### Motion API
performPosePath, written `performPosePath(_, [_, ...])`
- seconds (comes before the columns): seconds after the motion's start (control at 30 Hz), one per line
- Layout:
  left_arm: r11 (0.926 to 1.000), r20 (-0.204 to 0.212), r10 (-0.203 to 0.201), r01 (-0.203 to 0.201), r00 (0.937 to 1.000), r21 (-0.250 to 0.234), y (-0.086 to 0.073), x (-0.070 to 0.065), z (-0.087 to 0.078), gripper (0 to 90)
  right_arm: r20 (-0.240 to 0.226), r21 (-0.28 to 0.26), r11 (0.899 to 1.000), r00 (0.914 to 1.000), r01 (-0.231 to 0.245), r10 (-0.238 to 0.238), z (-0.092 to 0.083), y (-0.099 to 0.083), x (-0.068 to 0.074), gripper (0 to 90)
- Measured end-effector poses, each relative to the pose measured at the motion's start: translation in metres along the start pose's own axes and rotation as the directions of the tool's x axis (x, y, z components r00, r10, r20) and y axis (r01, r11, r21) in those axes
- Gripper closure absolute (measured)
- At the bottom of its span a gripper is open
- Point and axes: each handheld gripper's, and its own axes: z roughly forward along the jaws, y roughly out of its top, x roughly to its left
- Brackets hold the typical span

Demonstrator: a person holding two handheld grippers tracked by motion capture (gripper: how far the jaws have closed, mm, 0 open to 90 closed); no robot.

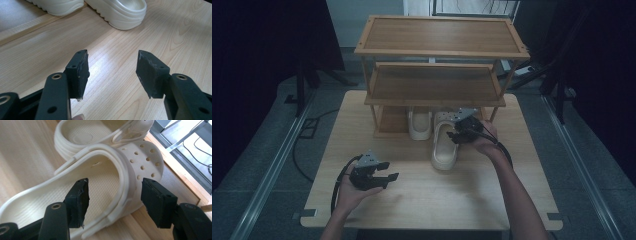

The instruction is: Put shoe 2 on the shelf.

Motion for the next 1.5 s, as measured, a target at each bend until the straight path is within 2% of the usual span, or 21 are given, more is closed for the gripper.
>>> performPosePath(0.2, [1.0, -0.001, 0.0, 0.0, 1.0, 0.001, 0.0, 0.0, -0.001, 43.6, -0.005, -0.038, 0.999, 1.0, 0.004, -0.005, -0.023, -0.011, 0.007, 38.9])
performPosePath(0.3, [1.0, -0.003, 0.002, -0.002, 1.0, 0.003, 0.0, 0.0, -0.001, 43.5, -0.025, -0.057, 0.998, 0.9997, 0.0, -0.002, -0.035, -0.018, 0.015, 39.6])
performPosePath(0.37, [1.0, -0.003, 0.001, -0.001, 1.0, 0.007, 0.0, 0.0, 0.0, 43.5, -0.051, -0.067, 0.998, 0.9986, 0.01, -0.013, -0.041, -0.024, 0.023, 43.1])
performPosePath(0.43, [1.0, 0.0, 0.001, -0.001, 1.0, 0.007, 0.0, -0.001, 0.0, 43.5, -0.088, -0.082, 0.996, 0.9953, 0.033, -0.04, -0.046, -0.03, 0.033, 53.9])
performPosePath(0.47, [1.0, 0.0, 0.002, -0.002, 1.0, 0.008, 0.0, -0.002, 0.0, 43.5, -0.109, -0.095, 0.995, 0.9928, 0.039, -0.049, -0.048, -0.034, 0.038, 61.7])
performPosePath(0.57, [1.0, 0.001, 0.003, -0.003, 1.0, 0.008, 0.0, -0.002, 0.001, 43.4, -0.189, -0.092, 0.995, 0.9798, 0.049, -0.066, -0.046, -0.045, 0.054, 76.9])
performPosePath(0.6, [1.0, 0.002, 0.003, -0.003, 1.0, 0.009, 0.0, -0.002, 0.001, 43.4, -0.22, -0.08, 0.995, 0.9722, 0.064, -0.081, -0.044, -0.049, 0.062, 80.9])
performPosePath(0.73, [0.9999, 0.003, 0.003, -0.003, 1.0, 0.015, 0.0, -0.002, 0.002, 43.3, -0.281, -0.047, 0.992, 0.9517, 0.114, -0.123, -0.031, -0.057, 0.083, 88.0])
performPosePath(0.77, [0.9999, 0.004, 0.006, -0.006, 1.0, 0.016, 0.0, -0.003, 0.003, 43.3, -0.284, -0.038, 0.992, 0.9508, 0.118, -0.124, -0.027, -0.057, 0.087, 89.0])
performPosePath(0.83, [0.9998, 0.005, 0.007, -0.008, 1.0, 0.017, 0.0, -0.003, 0.002, 43.3, -0.279, -0.019, 0.992, 0.9521, 0.126, -0.126, -0.019, -0.056, 0.09, 89.3])
performPosePath(0.9, [0.9999, 0.005, 0.008, -0.008, 1.0, 0.014, 0.0, -0.003, 0.001, 43.2, -0.253, 0.0, 0.993, 0.9603, 0.122, -0.118, -0.012, -0.055, 0.088, 89.4])
performPosePath(0.97, [0.9999, 0.002, 0.003, -0.003, 1.0, 0.01, -0.001, -0.001, 0.0, 43.2, -0.273, -0.008, 0.996, 0.9585, 0.085, -0.084, -0.009, -0.054, 0.082, 89.7])
performPosePath(1.0, [1.0, 0.0, 0.0, 0.0, 1.0, 0.008, -0.001, 0.0, 0.0, 43.3, -0.263, -0.015, 0.997, 0.9617, 0.076, -0.077, -0.009, -0.054, 0.079, 89.7])
performPosePath(1.07, [1.0, -0.002, -0.006, 0.007, 1.0, 0.006, -0.002, 0.002, 0.0, 43.4, -0.211, 0.004, 0.997, 0.9747, 0.077, -0.074, -0.008, -0.052, 0.074, 89.7])
performPosePath(1.13, [1.0, 0.0, -0.008, 0.008, 1.0, 0.006, -0.002, 0.002, 0.0, 43.4, -0.177, 0.02, 0.998, 0.983, 0.052, -0.048, -0.005, -0.05, 0.067, 89.7])
performPosePath(1.3, [0.9999, 0.008, -0.01, 0.01, 0.9999, 0.004, -0.002, 0.001, 0.001, 43.4, -0.139, 0.003, 1.0, 0.9903, 0.004, -0.003, 0.0, -0.04, 0.048, 89.7])
performPosePath(1.33, [0.9999, 0.007, -0.01, 0.01, 0.9999, 0.006, -0.003, 0.002, 0.001, 43.5, -0.123, 0.005, 1.0, 0.9924, 0.008, -0.007, 0.002, -0.038, 0.045, 89.7])
performPosePath(1.4, [0.9999, 0.008, -0.011, 0.011, 0.9999, 0.008, -0.003, 0.002, 0.002, 43.4, -0.107, 0.019, 1.0, 0.9943, 0.007, -0.005, 0.009, -0.032, 0.039, 89.7])
performPosePath(1.5, [0.9999, 0.008, -0.014, 0.013, 0.9999, 0.01, -0.003, 0.003, 0.002, 43.4, -0.097, 0.005, 1.0, 0.9952, -0.012, 0.013, 0.021, -0.027, 0.031, 89.6])
